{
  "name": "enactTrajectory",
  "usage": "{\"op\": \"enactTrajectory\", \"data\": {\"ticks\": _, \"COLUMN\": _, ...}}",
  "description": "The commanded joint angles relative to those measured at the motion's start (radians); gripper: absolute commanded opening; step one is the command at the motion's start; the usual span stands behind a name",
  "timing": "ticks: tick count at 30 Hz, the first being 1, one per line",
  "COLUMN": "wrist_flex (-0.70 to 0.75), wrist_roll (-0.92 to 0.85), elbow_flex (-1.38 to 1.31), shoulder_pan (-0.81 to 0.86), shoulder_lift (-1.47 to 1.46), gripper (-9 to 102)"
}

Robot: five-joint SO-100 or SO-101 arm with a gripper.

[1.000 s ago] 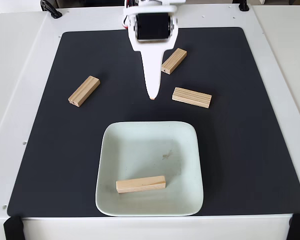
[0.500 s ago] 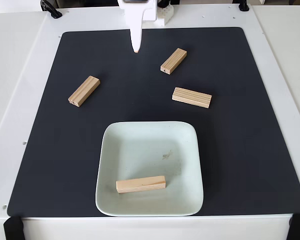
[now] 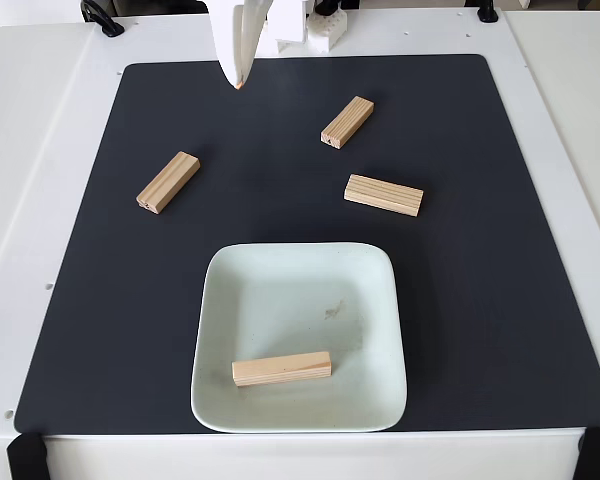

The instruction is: Pick up the wooden block and place them on the plate.

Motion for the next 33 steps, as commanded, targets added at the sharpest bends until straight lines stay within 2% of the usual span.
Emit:
{"op": "enactTrajectory", "data": {"ticks": 1, "wrist_flex": 0.006, "wrist_roll": 0.153, "elbow_flex": -0.130, "shoulder_pan": 0.052, "shoulder_lift": -0.066, "gripper": -1}}
{"op": "enactTrajectory", "data": {"ticks": 12, "wrist_flex": 0.006, "wrist_roll": 0.568, "elbow_flex": -0.382, "shoulder_pan": 0.284, "shoulder_lift": -0.463, "gripper": -1}}
{"op": "enactTrajectory", "data": {"ticks": 16, "wrist_flex": 0.006, "wrist_roll": 0.706, "elbow_flex": -0.436, "shoulder_pan": 0.314, "shoulder_lift": -0.600, "gripper": -1}}
{"op": "enactTrajectory", "data": {"ticks": 21, "wrist_flex": 0.006, "wrist_roll": 0.787, "elbow_flex": -0.492, "shoulder_pan": 0.316, "shoulder_lift": -0.686, "gripper": 0}}
{"op": "enactTrajectory", "data": {"ticks": 24, "wrist_flex": 0.005, "wrist_roll": 0.862, "elbow_flex": -0.494, "shoulder_pan": 0.304, "shoulder_lift": -0.698, "gripper": 11}}
{"op": "enactTrajectory", "data": {"ticks": 29, "wrist_flex": 0.005, "wrist_roll": 0.940, "elbow_flex": -0.477, "shoulder_pan": 0.282, "shoulder_lift": -0.698, "gripper": 38}}
{"op": "enactTrajectory", "data": {"ticks": 31, "wrist_flex": 0.005, "wrist_roll": 0.954, "elbow_flex": -0.477, "shoulder_pan": 0.279, "shoulder_lift": -0.703, "gripper": 43}}
{"op": "enactTrajectory", "data": {"ticks": 33, "wrist_flex": -0.008, "wrist_roll": 0.968, "elbow_flex": -0.477, "shoulder_pan": 0.278, "shoulder_lift": -0.706, "gripper": 43}}
